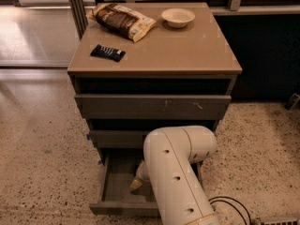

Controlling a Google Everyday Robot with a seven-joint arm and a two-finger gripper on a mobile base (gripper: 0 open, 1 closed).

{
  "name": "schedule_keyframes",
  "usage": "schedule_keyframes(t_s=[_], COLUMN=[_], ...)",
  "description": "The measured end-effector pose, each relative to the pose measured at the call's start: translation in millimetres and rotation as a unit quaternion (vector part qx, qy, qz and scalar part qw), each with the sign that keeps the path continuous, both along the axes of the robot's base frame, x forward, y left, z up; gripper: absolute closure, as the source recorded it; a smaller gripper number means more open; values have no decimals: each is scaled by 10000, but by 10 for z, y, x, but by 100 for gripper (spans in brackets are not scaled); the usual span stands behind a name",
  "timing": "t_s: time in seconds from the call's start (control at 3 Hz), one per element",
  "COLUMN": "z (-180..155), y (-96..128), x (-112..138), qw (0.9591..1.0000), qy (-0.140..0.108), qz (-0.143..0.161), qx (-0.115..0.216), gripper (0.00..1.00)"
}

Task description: Place sponge into bottom drawer

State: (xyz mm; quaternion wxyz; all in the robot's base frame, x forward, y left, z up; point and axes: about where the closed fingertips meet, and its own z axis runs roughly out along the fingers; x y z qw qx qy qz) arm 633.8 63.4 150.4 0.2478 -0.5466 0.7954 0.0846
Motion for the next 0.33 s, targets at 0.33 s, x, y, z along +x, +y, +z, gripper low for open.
schedule_keyframes(t_s=[0.33], z=[0], y=[0], x=[0], qw=[10000], qy=[0], qz=[0], qx=[0], gripper=[0])
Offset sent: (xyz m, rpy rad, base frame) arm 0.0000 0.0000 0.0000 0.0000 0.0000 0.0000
